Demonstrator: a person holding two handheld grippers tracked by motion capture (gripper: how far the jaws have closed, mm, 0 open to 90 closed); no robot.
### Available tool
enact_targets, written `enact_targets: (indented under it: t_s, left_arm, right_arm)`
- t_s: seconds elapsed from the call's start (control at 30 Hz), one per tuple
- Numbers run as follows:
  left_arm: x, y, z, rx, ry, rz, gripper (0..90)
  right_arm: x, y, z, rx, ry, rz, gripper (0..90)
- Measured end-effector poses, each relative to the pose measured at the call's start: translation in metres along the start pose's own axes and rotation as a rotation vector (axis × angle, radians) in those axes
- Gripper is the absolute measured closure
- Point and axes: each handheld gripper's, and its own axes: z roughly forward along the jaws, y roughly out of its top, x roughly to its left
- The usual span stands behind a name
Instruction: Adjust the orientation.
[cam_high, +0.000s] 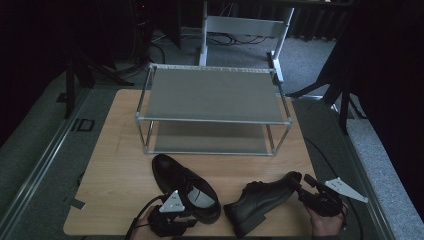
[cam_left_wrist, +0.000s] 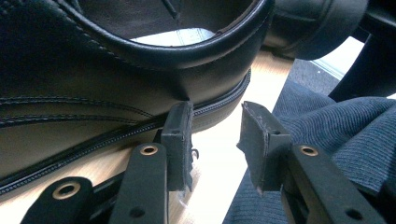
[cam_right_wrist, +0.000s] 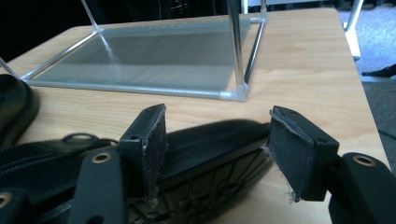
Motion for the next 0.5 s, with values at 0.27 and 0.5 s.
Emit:
enact_targets:
  t_s: [0.27, 0.5]
  left_arm:
    - [0.000, 0.000, 0.003, 0.017, 0.000, 0.002, 64.2]
    - [0.002, -0.003, 0.002, 0.022, 0.005, -0.005, 64.1]
  right_arm:
    - [-0.019, -0.014, -0.024, 0.027, 0.080, 0.100, 44.6]
    - [-0.032, -0.023, -0.036, 0.069, 0.071, 0.104, 57.1]
